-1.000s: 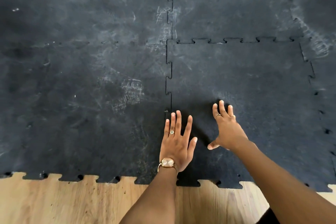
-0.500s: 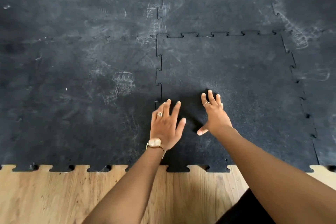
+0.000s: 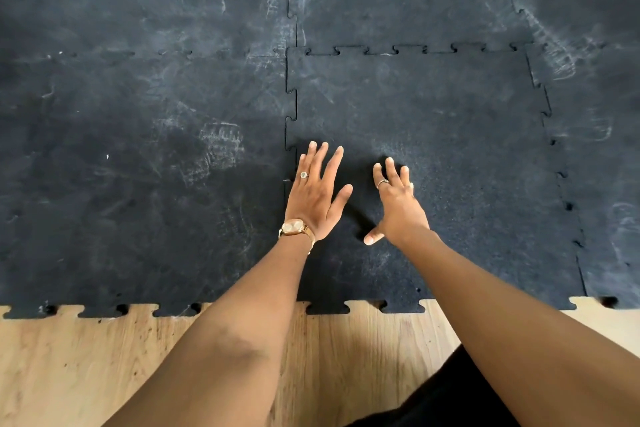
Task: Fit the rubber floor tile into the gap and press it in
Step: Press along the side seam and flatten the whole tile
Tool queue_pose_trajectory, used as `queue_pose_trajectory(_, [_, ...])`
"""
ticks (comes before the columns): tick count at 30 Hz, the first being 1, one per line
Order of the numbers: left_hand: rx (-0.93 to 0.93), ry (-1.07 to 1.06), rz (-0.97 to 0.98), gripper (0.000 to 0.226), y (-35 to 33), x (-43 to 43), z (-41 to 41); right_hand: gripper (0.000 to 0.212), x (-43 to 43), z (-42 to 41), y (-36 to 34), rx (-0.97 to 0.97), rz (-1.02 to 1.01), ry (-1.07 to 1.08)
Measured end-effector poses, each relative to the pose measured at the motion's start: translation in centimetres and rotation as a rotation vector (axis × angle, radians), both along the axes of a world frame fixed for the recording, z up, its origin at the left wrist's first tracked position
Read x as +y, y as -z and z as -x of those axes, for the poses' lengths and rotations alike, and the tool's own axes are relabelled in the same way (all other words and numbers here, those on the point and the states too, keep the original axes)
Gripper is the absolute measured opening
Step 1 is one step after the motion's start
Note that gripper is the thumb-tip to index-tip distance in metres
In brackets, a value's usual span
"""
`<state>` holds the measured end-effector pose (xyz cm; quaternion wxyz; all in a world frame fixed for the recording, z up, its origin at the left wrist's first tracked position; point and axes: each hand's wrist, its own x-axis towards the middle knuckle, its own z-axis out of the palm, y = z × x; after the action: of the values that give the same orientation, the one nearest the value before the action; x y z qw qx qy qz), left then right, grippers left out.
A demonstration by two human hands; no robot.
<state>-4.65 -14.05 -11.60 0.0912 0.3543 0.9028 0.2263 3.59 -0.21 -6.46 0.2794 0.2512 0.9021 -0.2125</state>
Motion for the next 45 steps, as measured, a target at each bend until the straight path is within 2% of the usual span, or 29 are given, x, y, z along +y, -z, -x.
queue_pose_trajectory(5, [0.077, -0.020, 0.114, 0.057, 0.0, 0.3, -0.4, 0.134, 0.4, -0.7, 0.2, 0.054, 0.051, 0.011])
queue_pose_trajectory(8, [0.110, -0.051, 0.210, 0.059, 0.4, -0.6, -2.5, 0.113, 1.1, -3.3, 1.0, 0.208, 0.065, -0.022])
queue_pose_trajectory(11, [0.131, -0.072, 0.252, 0.062, 0.6, -2.1, -6.0, 0.092, 0.9, -5.8, 2.2, 0.245, -0.151, -0.189])
queue_pose_trajectory(15, [0.126, -0.048, 0.287, 0.068, 0.8, -2.7, -6.9, 0.079, -0.6, -6.9, 4.3, 0.284, -0.286, -0.167])
queue_pose_trajectory(22, [0.095, -0.028, 0.344, 0.083, 0.5, -2.4, -6.5, 0.078, -0.5, -6.8, 5.6, 0.306, -0.327, -0.155])
queue_pose_trajectory(32, [0.072, -0.002, 0.418, 0.085, 0.4, -1.9, -6.1, 0.079, -0.2, -6.6, 5.6, 0.247, -0.305, -0.187])
queue_pose_trajectory(45, [0.075, 0.013, 0.440, 0.086, 0.9, -2.0, -6.2, 0.079, -0.1, -6.6, 5.5, 0.307, -0.265, -0.182])
